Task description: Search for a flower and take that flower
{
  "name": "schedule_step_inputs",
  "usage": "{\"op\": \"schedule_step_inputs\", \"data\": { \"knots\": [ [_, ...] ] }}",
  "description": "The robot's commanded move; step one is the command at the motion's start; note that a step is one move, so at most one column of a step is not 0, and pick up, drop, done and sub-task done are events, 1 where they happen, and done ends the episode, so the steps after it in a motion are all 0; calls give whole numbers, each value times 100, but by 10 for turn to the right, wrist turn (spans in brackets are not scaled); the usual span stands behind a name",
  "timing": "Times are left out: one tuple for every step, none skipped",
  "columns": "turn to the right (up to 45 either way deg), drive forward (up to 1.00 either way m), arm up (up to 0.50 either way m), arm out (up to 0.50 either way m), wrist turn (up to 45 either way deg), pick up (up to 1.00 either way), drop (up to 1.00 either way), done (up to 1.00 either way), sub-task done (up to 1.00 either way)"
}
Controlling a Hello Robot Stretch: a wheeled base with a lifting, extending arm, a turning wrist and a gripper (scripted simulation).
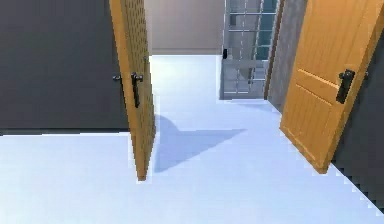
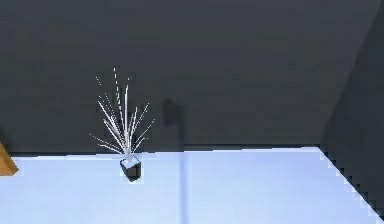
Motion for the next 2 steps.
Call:
{"op": "schedule_step_inputs", "data": {
  "knots": [
    [30, 0, 0, 0, 0, 0, 0, 0, 0],
    [0, 100, 0, 0, 0, 0, 0, 0, 0]
  ]
}}
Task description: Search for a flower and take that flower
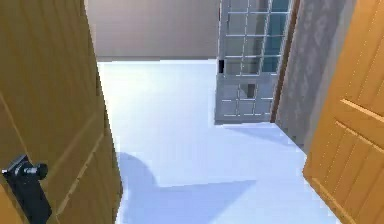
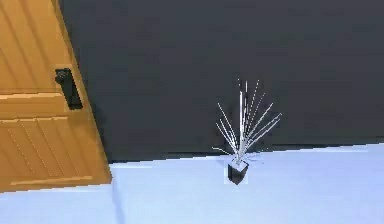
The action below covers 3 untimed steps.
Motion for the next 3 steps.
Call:
{"op": "schedule_step_inputs", "data": {
  "knots": [
    [0, 100, 0, 0, 0, 0, 0, 0, 0],
    [0, 100, 0, 0, 0, 0, 0, 0, 0],
    [0, 80, 0, 0, 0, 0, 0, 0, 0]
  ]
}}
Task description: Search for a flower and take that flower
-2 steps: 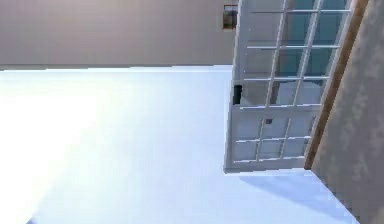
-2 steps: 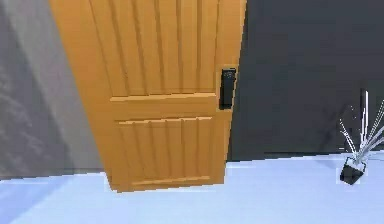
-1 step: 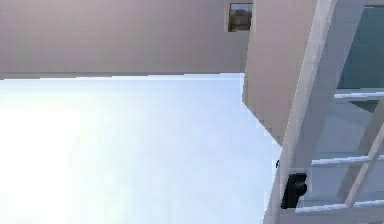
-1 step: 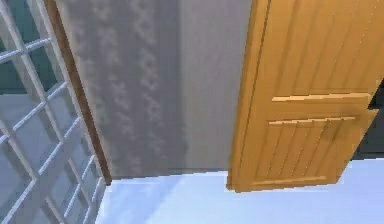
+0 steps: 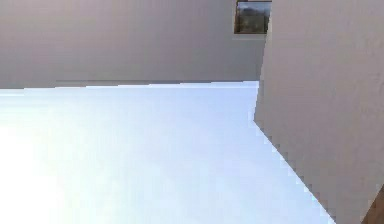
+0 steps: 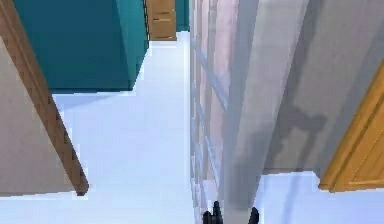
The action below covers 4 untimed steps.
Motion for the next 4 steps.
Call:
{"op": "schedule_step_inputs", "data": {
  "knots": [
    [360, 0, 0, 0, 0, 0, 0, 0, 0],
    [0, 30, 0, 0, 0, 0, 0, 0, 0],
    [450, 0, 0, 0, 0, 0, 0, 0, 0],
    [30, 0, 0, 0, 0, 0, 0, 0, 0]
  ]
}}
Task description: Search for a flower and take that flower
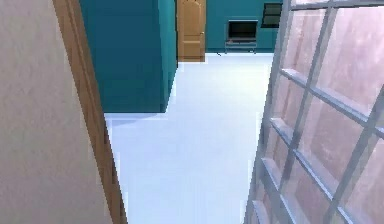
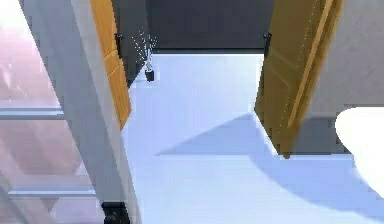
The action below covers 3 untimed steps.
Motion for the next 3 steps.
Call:
{"op": "schedule_step_inputs", "data": {
  "knots": [
    [0, 100, 0, 0, 0, 0, 0, 0, 0],
    [0, 100, 0, 0, 0, 0, 0, 0, 0],
    [0, 100, 0, 0, 0, 0, 0, 0, 0]
  ]
}}
